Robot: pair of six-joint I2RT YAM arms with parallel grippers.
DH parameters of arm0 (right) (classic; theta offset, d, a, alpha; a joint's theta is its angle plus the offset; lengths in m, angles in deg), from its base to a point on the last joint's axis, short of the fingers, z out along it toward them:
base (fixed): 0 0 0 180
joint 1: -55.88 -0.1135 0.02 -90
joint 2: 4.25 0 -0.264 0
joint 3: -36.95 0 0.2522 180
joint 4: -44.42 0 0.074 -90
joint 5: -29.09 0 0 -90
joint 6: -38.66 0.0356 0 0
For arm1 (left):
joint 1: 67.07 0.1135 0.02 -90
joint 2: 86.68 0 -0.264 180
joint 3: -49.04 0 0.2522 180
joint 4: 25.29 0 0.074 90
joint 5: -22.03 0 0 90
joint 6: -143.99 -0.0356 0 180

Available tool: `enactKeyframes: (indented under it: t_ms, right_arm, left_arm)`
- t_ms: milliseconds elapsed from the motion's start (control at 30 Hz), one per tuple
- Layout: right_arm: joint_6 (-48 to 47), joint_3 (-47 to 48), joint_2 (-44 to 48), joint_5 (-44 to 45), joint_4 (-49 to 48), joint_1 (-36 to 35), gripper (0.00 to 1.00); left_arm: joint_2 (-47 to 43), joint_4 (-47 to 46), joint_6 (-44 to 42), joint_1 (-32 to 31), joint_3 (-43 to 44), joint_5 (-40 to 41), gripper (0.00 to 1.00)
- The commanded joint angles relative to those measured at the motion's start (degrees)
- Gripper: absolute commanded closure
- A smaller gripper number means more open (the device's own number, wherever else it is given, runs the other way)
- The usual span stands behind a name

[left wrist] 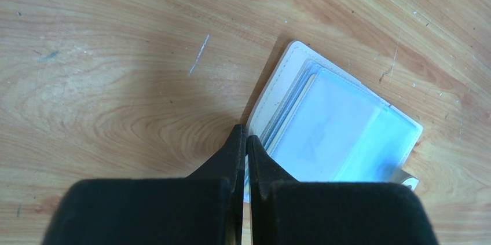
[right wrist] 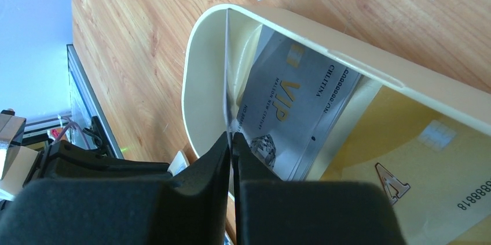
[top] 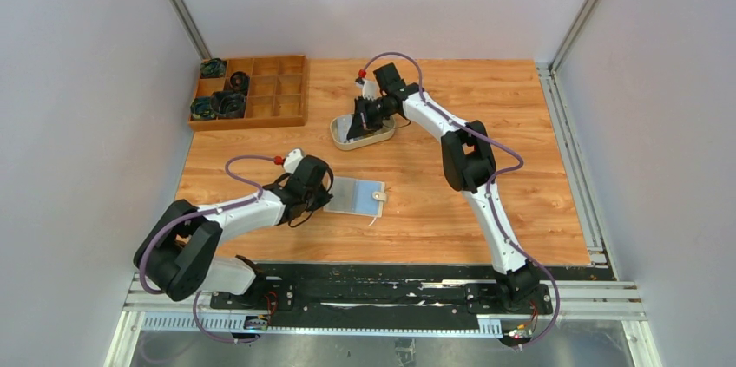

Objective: Take the credit cards out of the card holder

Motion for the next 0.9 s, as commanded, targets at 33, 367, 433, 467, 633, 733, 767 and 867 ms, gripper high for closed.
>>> enactKeyframes:
  t_ms: [33, 367, 433, 467, 633, 733, 767, 867]
  right_arm:
    - [-2.13, 0.12, -0.35, -0.58, 3.51, -0.65, 0.86]
    - [-4.89, 3.99, -0.37, 1.10, 6.42, -0.67, 0.38]
    - [-4.90, 4.63, -0.33, 1.22, 6.45, -0.69, 0.36]
    - [-4.87, 5.06, -0.42, 1.30, 6.44, -0.69, 0.36]
    - [-4.35, 7.09, -1.05, 1.24, 6.44, -0.65, 0.35]
    - [-4.45, 7.35, -1.15, 1.88, 6.51, -0.82, 0.34]
    - [-4.62, 7.44, -1.18, 2.33, 6.78, -0.86, 0.34]
    - [-6.19, 7.73, -1.15, 3.19, 8.05, -1.23, 0.26]
  left_arm:
    - [2.99, 4.40, -1.36, 0.40, -0.61, -0.28, 1.00]
    - [3.87, 4.22, -1.52, 0.42, -0.31, -0.45, 1.00]
    - [3.92, 4.27, -1.60, 0.38, -0.28, -0.43, 1.00]
    - [4.04, 4.27, -1.62, 0.42, -0.21, -0.43, 1.00]
    - [4.50, 4.01, -1.64, 0.39, -0.18, -0.56, 1.00]
    - [5.01, 3.93, -1.86, 0.35, -0.04, -0.74, 1.00]
    - [5.31, 3.80, -1.83, 0.35, -0.06, -0.82, 1.00]
    - [5.76, 3.65, -1.95, 0.41, 0.01, -1.04, 1.00]
